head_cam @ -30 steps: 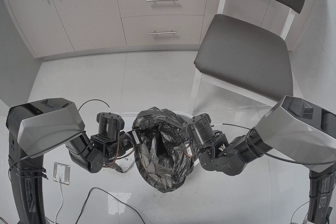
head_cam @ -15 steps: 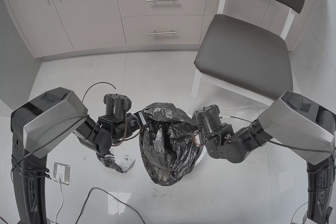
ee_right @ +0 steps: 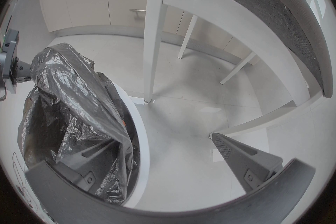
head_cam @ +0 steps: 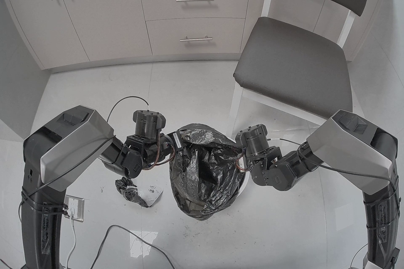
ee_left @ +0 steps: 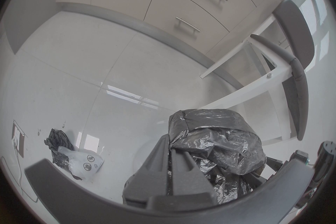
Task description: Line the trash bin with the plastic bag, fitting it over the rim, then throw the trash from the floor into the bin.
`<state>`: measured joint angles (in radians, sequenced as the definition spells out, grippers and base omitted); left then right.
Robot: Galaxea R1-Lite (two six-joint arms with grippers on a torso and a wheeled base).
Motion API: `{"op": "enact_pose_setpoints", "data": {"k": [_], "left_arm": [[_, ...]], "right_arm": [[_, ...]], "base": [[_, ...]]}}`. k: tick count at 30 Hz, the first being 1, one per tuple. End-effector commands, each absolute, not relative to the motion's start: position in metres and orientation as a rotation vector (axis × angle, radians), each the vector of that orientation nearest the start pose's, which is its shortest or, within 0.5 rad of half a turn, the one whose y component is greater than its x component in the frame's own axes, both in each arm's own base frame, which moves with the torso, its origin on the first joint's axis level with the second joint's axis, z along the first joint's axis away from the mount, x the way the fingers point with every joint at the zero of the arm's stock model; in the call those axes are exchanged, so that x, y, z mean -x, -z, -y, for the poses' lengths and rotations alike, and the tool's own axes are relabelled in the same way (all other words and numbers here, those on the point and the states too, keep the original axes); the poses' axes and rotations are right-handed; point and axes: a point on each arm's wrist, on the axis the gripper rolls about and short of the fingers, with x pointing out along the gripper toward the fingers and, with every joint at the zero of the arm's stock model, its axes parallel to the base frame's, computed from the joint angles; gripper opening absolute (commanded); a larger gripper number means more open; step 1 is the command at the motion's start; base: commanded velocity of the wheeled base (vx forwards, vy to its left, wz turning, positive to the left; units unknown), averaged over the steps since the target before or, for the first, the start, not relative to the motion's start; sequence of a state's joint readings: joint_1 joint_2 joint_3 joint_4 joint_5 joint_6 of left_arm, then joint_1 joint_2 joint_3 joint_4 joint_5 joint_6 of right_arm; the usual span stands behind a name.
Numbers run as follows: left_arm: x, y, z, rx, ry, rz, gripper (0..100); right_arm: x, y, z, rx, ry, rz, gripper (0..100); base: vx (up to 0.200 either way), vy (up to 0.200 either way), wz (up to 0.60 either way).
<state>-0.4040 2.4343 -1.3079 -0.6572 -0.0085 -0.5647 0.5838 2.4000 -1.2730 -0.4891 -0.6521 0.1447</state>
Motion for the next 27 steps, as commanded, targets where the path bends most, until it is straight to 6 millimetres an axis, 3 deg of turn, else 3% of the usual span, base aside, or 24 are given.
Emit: {"op": "enact_pose_setpoints", "data": {"k": [1,6,7,22,27], "left_arm": [[-0.424,-0.026,0.187,0.429,0.271,-0.553,0],[-0.423,-0.031,0.193,0.41,0.274,-0.566,0],[-0.424,-0.033,0.193,0.408,0.265,-0.564,100],[-0.435,-0.043,0.197,0.383,0.265,-0.52,100],[-0.435,-0.04,0.196,0.383,0.261,-0.526,100]], "right_arm": [[-0.378,-0.016,-0.233,0.23,0.103,-0.516,100],[-0.378,-0.017,-0.233,0.228,0.104,-0.514,100],[-0.379,-0.017,-0.232,0.228,0.106,-0.514,100],[-0.382,-0.016,-0.228,0.201,0.124,-0.515,100],[-0.384,-0.015,-0.216,0.19,0.155,-0.526,100]], "base": [[0.0,0.0,0.0],[0.0,0.0,0.0],[0.0,0.0,0.0],[0.0,0.0,0.0],[0.0,0.0,0.0]]}}
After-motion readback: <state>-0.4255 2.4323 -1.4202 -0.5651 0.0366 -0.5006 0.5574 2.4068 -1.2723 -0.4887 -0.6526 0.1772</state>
